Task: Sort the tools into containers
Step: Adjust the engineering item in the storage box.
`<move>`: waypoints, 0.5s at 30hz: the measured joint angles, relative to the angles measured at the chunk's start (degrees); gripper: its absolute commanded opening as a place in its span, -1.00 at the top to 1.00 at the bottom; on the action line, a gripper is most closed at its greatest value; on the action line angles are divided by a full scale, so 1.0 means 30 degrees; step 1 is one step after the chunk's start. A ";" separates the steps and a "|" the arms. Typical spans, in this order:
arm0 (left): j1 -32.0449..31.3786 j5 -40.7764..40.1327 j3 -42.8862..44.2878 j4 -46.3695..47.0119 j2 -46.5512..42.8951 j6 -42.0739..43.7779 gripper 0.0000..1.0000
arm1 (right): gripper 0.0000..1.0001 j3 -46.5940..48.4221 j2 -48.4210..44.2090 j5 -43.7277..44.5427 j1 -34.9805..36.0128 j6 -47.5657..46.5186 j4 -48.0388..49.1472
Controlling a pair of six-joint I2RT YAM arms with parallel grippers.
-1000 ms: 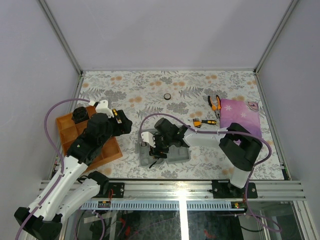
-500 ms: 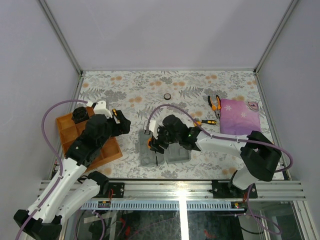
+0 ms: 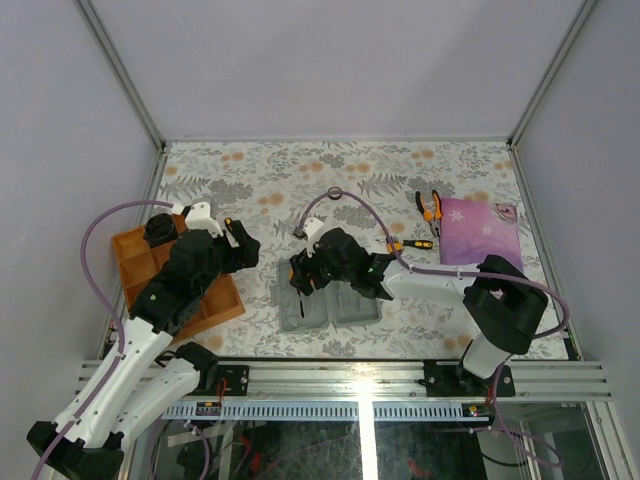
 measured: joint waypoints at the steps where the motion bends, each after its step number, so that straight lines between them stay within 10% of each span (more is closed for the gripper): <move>1: 0.0000 0.0000 0.0000 0.0000 -0.0015 0.0000 -0.62 | 0.41 0.0197 0.0233 0.0328 0.0000 0.0474 -0.0124; 15: 0.0000 -0.0015 0.0000 0.0000 -0.0007 0.0000 -0.63 | 0.42 0.2805 0.2827 0.2973 0.0000 0.4852 -0.2499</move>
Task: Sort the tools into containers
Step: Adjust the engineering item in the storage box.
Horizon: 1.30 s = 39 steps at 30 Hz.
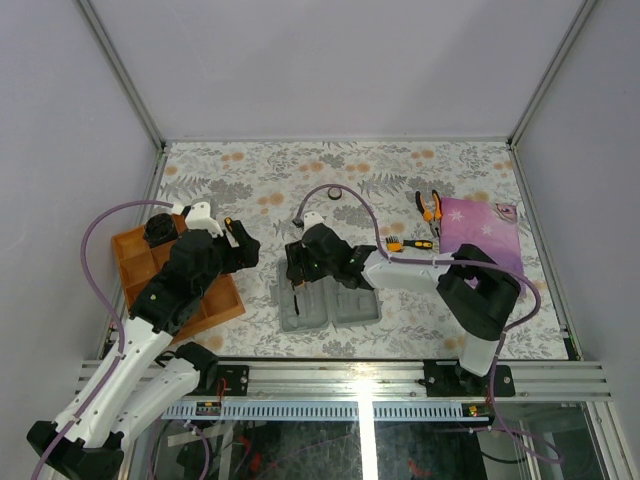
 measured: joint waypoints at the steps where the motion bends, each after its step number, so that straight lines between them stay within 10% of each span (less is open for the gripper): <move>1: 0.0000 0.0000 0.0000 0.0000 0.0000 0.0000 -0.63 | 0.42 0.0313 0.0255 0.0182 0.0000 0.0386 -0.0262; 39: 0.0000 -0.0612 0.0000 -0.0189 -0.0328 -0.0219 -0.64 | 0.38 0.5085 0.3730 0.3373 0.0051 0.6790 -0.4707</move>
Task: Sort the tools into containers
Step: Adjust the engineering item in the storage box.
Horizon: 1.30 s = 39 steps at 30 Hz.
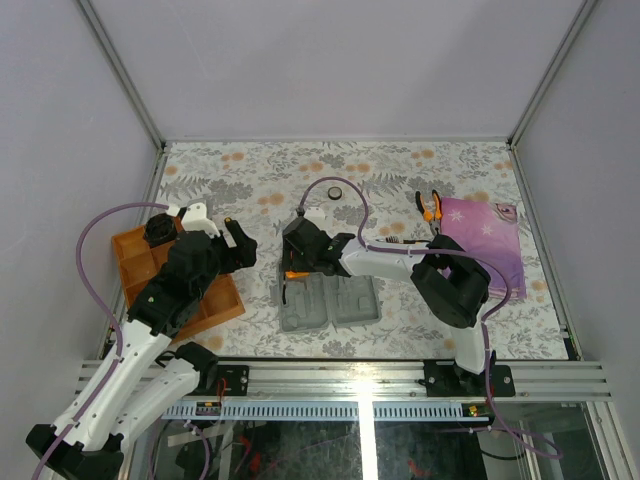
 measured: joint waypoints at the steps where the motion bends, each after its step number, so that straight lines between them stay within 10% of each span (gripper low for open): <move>1: 0.0000 0.0000 0.0000 -0.0007 0.0000 0.0000 -0.64 | 0.37 0.0007 0.0000 0.0000 0.0000 0.0007 0.0000; 39: 0.0000 0.0000 0.0000 -0.0066 0.0036 0.0000 -0.64 | -0.45 0.0889 0.0911 -0.0299 0.0029 0.0313 0.0000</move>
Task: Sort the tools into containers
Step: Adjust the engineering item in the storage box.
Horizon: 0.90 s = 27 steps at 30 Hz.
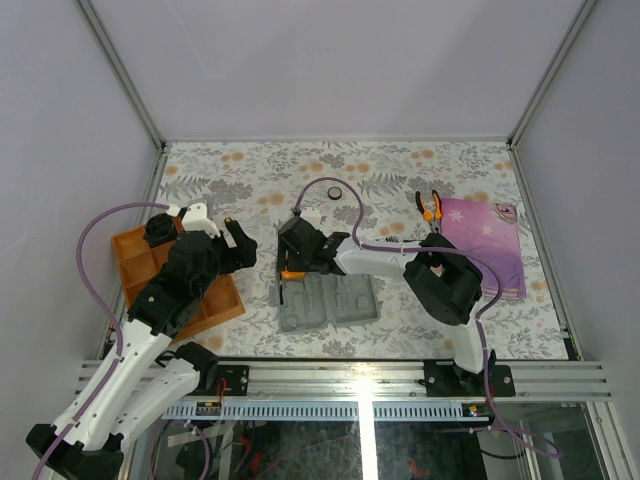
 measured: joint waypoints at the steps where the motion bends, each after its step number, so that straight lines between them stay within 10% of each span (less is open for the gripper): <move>1: 0.0000 0.0000 0.0000 0.0000 0.0000 0.0000 -0.64 | -0.47 0.0000 0.0000 -0.0153 0.0000 0.0029 -0.0015; 27: 0.0000 0.0809 -0.0131 0.0102 0.0721 -0.0707 -0.63 | -0.19 -0.3781 -0.3315 -0.0452 0.0036 -0.1129 0.1311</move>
